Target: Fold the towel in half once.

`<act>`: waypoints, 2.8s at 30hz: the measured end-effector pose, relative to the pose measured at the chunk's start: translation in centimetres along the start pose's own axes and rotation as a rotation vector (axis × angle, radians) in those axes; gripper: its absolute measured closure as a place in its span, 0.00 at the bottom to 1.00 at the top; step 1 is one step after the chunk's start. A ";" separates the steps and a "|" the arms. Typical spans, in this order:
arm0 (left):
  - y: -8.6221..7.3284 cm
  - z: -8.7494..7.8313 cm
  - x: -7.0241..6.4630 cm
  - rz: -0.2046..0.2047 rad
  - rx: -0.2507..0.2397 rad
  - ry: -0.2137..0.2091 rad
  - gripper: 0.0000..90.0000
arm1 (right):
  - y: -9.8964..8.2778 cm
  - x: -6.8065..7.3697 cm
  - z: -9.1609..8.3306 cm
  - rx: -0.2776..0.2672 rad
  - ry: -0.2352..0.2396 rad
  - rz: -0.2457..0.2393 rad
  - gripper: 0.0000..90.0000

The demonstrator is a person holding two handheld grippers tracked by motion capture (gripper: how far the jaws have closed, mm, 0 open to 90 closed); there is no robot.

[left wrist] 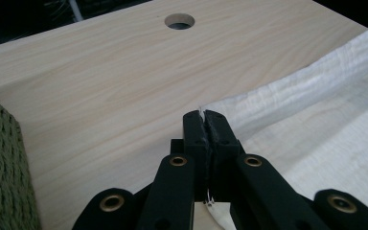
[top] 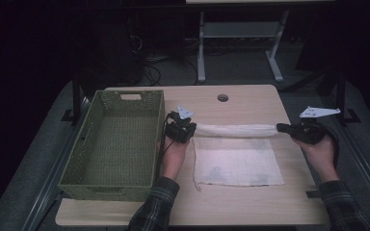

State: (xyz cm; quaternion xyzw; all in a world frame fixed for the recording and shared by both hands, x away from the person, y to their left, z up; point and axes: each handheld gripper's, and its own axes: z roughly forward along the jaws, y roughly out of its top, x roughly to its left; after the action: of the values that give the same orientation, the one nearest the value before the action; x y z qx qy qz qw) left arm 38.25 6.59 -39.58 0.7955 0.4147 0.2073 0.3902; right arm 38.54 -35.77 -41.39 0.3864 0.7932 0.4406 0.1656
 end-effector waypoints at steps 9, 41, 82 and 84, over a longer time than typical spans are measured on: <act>-1.6 -1.8 -1.6 0.028 0.000 0.003 0.98 | -2.2 1.6 -1.4 0.017 0.038 0.015 0.98; -8.2 -3.7 -6.4 0.113 0.141 -0.039 0.98 | -8.3 6.5 -4.6 0.115 0.109 -0.006 0.97; -7.9 -4.1 -6.8 0.123 0.117 -0.150 0.63 | -8.9 6.8 -4.9 0.095 0.128 -0.004 0.80; -7.6 -3.5 -6.9 0.127 0.107 -0.137 0.62 | -8.7 6.8 -4.6 0.093 0.120 -0.016 0.79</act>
State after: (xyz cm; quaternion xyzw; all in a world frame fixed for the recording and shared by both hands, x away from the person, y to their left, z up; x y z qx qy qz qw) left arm 28.24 5.22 -43.49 0.8523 0.3461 0.1543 0.3606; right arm 27.36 -35.96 -45.49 0.3602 0.8243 0.4245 0.1030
